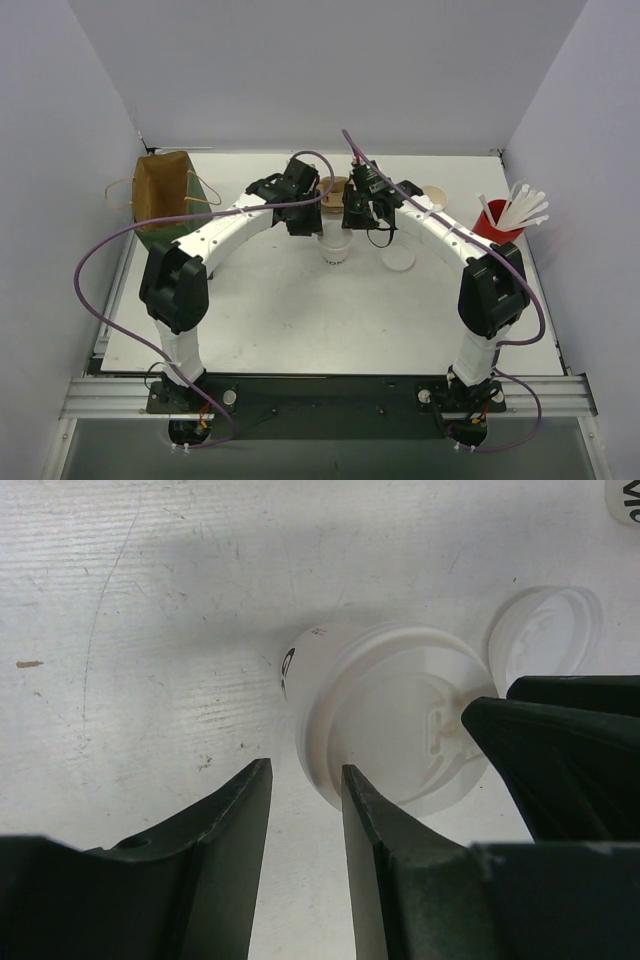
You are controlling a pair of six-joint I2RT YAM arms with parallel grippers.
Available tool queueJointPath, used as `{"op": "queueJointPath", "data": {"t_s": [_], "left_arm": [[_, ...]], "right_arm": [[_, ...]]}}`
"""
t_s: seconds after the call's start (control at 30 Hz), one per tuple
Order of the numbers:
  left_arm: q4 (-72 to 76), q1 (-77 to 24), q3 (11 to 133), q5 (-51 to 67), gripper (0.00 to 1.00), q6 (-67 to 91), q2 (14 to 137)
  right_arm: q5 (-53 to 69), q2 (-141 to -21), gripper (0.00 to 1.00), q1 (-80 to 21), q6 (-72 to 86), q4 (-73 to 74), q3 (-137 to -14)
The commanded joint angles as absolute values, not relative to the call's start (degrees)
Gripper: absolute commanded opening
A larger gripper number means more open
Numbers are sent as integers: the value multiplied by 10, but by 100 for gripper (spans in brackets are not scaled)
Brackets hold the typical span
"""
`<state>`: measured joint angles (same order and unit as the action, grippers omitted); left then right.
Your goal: Pack the takeout coffee
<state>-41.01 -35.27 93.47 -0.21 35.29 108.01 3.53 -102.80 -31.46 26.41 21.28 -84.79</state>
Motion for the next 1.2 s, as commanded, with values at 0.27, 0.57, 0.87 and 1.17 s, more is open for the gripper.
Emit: {"op": "queueJointPath", "data": {"t_s": [0.27, 0.57, 0.87, 1.17], "left_arm": [[-390, -347, 935, 19, 45, 375, 1040], [-395, -346, 925, 11, 34, 375, 1031], [-403, -345, 930, 10, 29, 369, 1042], [-433, -345, 925, -21, 37, 366, 993]], "right_arm": [[29, -984, 20, -332, 373, 233, -800], [32, -939, 24, -364, 454, 226, -765], [13, -940, 28, -366, 414, 228, -785], [35, -962, 27, -345, 223, 206, -831]]}}
